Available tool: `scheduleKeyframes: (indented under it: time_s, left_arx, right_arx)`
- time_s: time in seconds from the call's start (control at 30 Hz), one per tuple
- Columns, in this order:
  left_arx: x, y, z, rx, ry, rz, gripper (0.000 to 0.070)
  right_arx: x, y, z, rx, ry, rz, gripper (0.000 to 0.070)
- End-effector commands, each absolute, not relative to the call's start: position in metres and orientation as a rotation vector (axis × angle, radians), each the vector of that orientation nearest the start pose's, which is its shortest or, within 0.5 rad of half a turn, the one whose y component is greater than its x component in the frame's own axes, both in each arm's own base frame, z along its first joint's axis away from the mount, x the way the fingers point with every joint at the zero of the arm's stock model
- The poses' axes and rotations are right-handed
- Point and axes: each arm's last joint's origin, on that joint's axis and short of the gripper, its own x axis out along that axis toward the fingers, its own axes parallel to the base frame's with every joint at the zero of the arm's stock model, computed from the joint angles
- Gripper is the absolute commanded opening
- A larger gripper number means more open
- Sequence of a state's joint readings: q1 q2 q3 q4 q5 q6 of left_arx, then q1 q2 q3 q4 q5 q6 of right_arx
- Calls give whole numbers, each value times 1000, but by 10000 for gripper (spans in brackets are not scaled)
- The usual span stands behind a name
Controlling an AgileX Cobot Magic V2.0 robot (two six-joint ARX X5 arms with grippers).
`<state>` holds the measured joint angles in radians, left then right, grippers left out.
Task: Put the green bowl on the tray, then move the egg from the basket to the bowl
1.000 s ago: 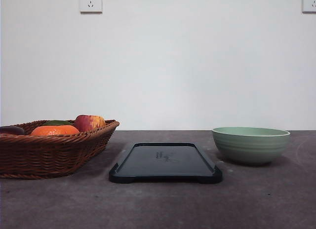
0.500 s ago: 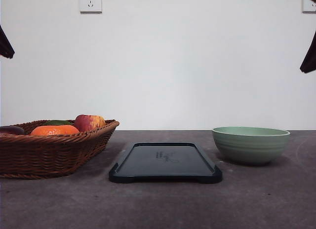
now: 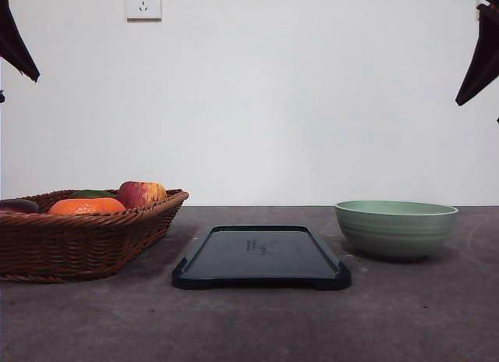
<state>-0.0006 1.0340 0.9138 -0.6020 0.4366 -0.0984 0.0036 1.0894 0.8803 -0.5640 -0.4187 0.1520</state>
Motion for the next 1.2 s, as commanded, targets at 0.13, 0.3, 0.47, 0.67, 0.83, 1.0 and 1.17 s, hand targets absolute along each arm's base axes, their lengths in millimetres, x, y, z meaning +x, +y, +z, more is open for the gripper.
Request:
scheduleKeyframes:
  time_s: [0.13,0.3,0.47,0.67,0.83,1.0,1.17]
  left_arx:
    - [208,-13,306,-239,700,-396,316]
    - [208,-13,306,-242,700,-395,315]
    - [208,-13,306,-242,700,-394,314]
    - [208,-13,306,-242,701,-394,311]
    - [208,-13,306,-242,701,-394,311]
    - [209,-13,306,-241,697,-394,311]
    - [209,-13,307,-241,695,-395,311]
  right_arx:
    - [253,11,291,303,916,278,364]
    - [289,10,289,257,1027,249,363]
    - [320,10,277,223,1082,246,357]
    - [348,10,256,211,1143,255,333]
    - [359,12,234,211,1206,258,333]
    - [365,18,218,199,1254,273,322]
    - [368,27,207,168,1290,280,136]
